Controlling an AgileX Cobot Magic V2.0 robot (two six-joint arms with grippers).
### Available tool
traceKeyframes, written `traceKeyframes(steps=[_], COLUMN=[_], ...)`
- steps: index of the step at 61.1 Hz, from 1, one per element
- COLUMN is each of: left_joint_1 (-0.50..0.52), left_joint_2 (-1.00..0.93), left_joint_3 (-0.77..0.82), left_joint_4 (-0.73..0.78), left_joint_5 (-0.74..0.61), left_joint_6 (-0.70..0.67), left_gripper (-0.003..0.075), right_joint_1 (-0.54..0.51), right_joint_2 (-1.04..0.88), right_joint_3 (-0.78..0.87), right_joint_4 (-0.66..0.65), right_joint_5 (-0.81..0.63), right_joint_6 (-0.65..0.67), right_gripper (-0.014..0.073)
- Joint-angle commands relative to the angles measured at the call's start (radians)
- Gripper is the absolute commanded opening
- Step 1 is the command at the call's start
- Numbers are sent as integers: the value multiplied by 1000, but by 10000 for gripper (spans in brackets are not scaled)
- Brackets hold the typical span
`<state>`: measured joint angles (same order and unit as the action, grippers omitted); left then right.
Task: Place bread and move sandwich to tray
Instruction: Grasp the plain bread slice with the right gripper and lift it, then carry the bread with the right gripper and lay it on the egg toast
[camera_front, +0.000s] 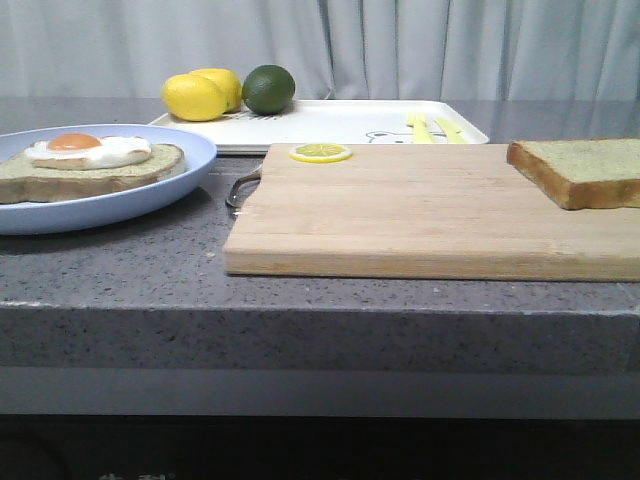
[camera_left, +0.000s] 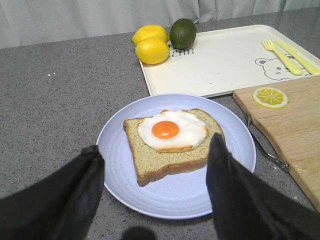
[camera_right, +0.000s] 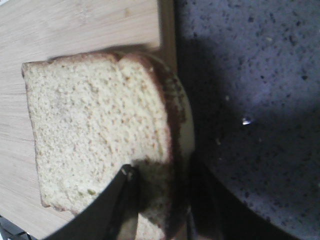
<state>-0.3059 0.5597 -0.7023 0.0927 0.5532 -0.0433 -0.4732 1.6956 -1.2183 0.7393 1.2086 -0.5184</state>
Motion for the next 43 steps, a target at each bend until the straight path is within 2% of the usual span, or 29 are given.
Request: traceKeyframes(steps=[1, 12, 21, 43], left_joint_1=[-8, -8, -8, -8], left_joint_2=[8, 8, 8, 8], left_joint_3=[-29, -29, -29, -29], left_joint_4=[4, 4, 5, 6], left_joint_5=[-72, -69, -69, -72], left_joint_6=[0, 0, 0, 0], left_gripper=[438, 438, 438, 438], right_joint_1=[0, 0, 0, 28], right_joint_2=[-39, -42, -66, -262], right_joint_3=[-30, -30, -30, -29], right_joint_4=[55, 68, 155, 451], right_joint_5=[130, 130, 131, 131], right_joint_6=[-13, -13, -13, -13], right_gripper=[152, 25, -67, -66])
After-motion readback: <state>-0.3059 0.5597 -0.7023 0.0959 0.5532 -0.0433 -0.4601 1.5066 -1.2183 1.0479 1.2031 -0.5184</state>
